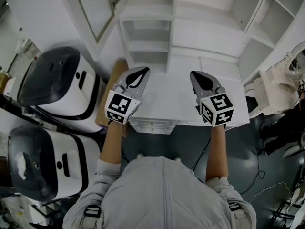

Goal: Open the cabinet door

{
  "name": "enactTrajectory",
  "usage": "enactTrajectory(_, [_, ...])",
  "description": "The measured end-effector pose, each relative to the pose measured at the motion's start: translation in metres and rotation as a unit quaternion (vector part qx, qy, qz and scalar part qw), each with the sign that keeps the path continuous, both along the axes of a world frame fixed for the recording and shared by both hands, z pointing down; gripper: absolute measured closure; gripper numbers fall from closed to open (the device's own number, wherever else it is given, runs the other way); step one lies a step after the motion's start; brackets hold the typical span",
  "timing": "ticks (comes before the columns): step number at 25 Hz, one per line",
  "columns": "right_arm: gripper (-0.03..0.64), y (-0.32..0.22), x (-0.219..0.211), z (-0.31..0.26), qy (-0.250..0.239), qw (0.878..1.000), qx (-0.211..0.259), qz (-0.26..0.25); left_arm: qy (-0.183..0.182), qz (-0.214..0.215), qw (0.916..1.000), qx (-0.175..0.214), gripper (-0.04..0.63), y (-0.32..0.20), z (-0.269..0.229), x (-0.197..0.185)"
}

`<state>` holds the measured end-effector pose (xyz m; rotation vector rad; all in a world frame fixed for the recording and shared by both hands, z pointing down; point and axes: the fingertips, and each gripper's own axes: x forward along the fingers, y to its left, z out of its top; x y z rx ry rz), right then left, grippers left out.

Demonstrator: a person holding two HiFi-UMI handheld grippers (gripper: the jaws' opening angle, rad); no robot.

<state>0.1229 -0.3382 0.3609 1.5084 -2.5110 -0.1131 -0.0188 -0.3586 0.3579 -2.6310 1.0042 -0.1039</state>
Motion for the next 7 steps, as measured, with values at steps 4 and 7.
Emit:
enactTrajectory(4, [0.617,-0.0019,0.0001,0.001,0.001,1.0,0.0,-0.001,0.002,0.003,1.0,-0.004,0.577,-0.0011,0.0002,0.002])
enactTrajectory(7, [0.617,-0.0041,0.0,0.0019,0.002,1.0,-0.001,-0.003,0.006,0.004,1.0,-0.003,0.577,-0.002,-0.0017,0.0034])
